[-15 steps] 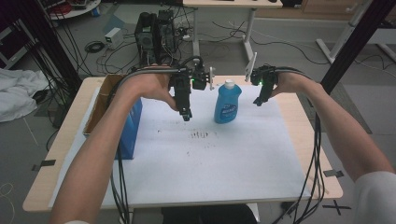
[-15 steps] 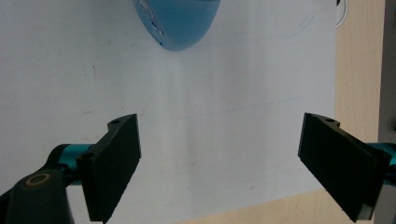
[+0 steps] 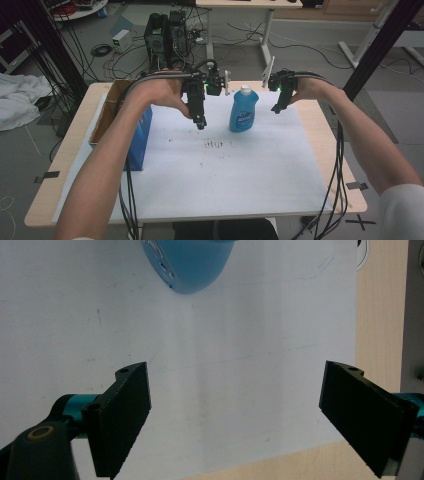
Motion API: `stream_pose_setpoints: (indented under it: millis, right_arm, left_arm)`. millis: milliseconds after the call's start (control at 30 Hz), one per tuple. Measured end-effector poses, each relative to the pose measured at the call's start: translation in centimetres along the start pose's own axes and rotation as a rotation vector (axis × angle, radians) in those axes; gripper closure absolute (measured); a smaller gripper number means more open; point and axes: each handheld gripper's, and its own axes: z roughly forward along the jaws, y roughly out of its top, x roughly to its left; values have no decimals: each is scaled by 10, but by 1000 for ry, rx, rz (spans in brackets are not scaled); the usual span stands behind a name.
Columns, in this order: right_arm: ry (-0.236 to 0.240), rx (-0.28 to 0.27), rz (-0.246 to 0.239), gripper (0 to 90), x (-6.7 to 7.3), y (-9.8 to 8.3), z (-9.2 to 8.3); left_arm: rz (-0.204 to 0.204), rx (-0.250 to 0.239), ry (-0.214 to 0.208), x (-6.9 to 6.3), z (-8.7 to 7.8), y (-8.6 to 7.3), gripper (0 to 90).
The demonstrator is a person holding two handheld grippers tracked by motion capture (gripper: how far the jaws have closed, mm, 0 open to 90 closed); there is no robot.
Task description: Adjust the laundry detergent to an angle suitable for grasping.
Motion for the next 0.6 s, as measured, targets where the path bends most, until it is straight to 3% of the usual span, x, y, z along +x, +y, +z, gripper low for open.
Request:
stream_pose_setpoints:
  millis: [167, 267, 367, 400, 467, 500, 533, 600]
  right_arm:
    - [-6, 4, -1, 123, 1, 0, -1]
    - [-10, 17, -46, 123, 0, 0, -3]
    - [-10, 20, -45, 123, 1, 0, -4]
    - [-11, 5, -10, 123, 3, 1, -3]
    - [-16, 8, -1, 123, 4, 1, -4]
    - [-14, 8, -7, 123, 4, 0, -5]
    - [-25, 27, -73, 123, 0, -1, -6]
    - [-26, 29, -70, 123, 0, -1, -6]
  left_arm:
    - [-30, -2, 2, 1, 0, 0, 158]
    - [-53, -13, -1, 3, 3, 1, 158]
    - [-73, -25, 1, 5, 5, 1, 158]
    - [-80, -30, 1, 6, 6, 1, 158]
    - [-92, -38, 3, 7, 8, 0, 158]
    - [-99, -44, 2, 9, 9, 0, 158]
    - [-117, -53, 1, 10, 11, 0, 158]
    - [-122, -58, 5, 12, 13, 0, 158]
